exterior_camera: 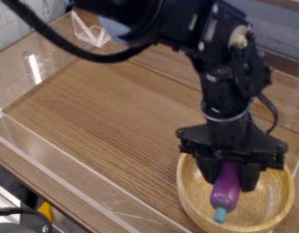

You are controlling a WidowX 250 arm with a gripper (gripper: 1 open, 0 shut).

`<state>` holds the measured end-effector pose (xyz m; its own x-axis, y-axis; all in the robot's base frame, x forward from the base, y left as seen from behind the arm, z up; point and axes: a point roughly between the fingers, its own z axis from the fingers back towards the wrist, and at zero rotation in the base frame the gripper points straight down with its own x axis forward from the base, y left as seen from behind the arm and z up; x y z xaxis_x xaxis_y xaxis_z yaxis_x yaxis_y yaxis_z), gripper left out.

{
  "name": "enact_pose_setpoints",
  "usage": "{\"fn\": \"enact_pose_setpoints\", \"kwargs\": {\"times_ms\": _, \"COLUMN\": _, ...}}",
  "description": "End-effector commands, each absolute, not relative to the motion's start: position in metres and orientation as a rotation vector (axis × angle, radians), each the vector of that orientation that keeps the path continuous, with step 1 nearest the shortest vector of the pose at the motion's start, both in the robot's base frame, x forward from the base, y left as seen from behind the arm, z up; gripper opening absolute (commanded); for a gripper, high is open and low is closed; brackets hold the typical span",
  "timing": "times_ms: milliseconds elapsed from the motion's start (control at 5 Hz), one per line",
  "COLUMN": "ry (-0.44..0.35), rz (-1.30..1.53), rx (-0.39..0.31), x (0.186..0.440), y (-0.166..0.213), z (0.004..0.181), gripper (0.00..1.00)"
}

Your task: Put the purple eggplant in the brown bowl

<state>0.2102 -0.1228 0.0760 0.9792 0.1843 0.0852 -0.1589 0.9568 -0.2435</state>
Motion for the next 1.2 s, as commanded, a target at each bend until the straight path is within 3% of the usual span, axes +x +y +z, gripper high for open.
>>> {"fn": "enact_pose_setpoints", "kwargs": {"times_ms": 0, "ry": -0.172, "rz": 0.155, "rx": -0.273, "x": 0.213, "y": -0.129, "z": 0.085, "gripper": 0.0}}
{"fn": "enact_pose_setpoints", "kwargs": {"times_ms": 400, "ry": -0.217, "rz": 0.145, "rx": -0.302, "x": 0.217, "y": -0.132, "z": 0.087, "gripper": 0.0}}
{"fn": "enact_pose_setpoints", "kwargs": {"times_ms": 800, "ry": -0.223, "rz": 0.138, "rx": -0.319, "x": 0.218, "y": -0.134, "z": 0.095, "gripper": 0.0}}
{"fn": "enact_pose_setpoints", "kwargs": {"times_ms": 1000, "ry": -0.218, "rz": 0.146, "rx": -0.309, "x": 0.218, "y": -0.133, "z": 0.091, "gripper": 0.0}}
